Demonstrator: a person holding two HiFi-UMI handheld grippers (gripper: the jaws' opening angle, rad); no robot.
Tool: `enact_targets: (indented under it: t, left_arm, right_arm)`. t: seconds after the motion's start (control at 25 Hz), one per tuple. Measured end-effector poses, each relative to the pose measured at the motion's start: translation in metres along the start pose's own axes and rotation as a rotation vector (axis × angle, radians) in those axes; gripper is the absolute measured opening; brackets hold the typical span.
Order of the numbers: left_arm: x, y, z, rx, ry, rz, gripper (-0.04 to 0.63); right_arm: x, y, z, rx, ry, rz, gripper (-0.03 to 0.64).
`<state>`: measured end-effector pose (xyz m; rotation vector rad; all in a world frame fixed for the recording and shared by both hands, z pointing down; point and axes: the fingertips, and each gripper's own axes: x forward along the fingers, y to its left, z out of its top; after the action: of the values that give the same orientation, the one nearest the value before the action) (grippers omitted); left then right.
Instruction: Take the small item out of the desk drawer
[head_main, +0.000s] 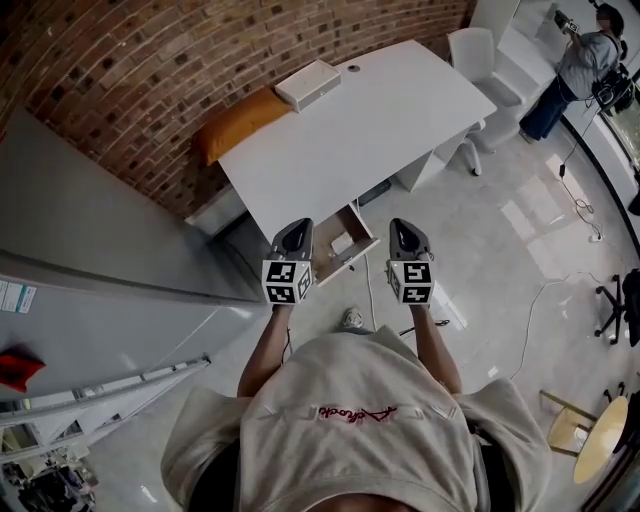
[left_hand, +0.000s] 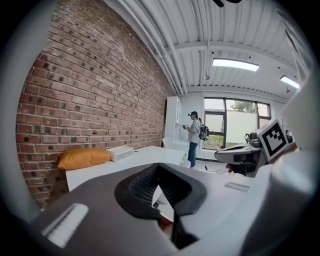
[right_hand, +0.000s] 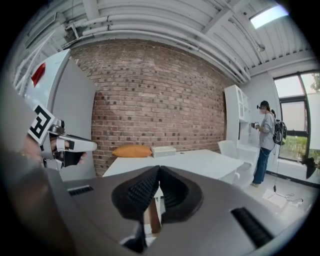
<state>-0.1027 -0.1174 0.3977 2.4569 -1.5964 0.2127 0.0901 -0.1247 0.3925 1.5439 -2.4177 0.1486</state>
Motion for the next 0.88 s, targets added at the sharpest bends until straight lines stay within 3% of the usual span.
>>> enact_targets:
  t: [0.36, 0.88]
  left_arm:
    - [0.05, -0.005, 0.0, 0.001, 0.023, 0.015, 0.009]
    - [0.068, 0.014, -0.003, 0.037, 0.07, 0.038, 0.009]
  right_arm:
    - [0.039, -0.038, -0.009, 0.018, 0.018, 0.026, 0.011]
    - [0.066, -0.045, -0.02, 0.037, 0.041, 0.073, 0.012]
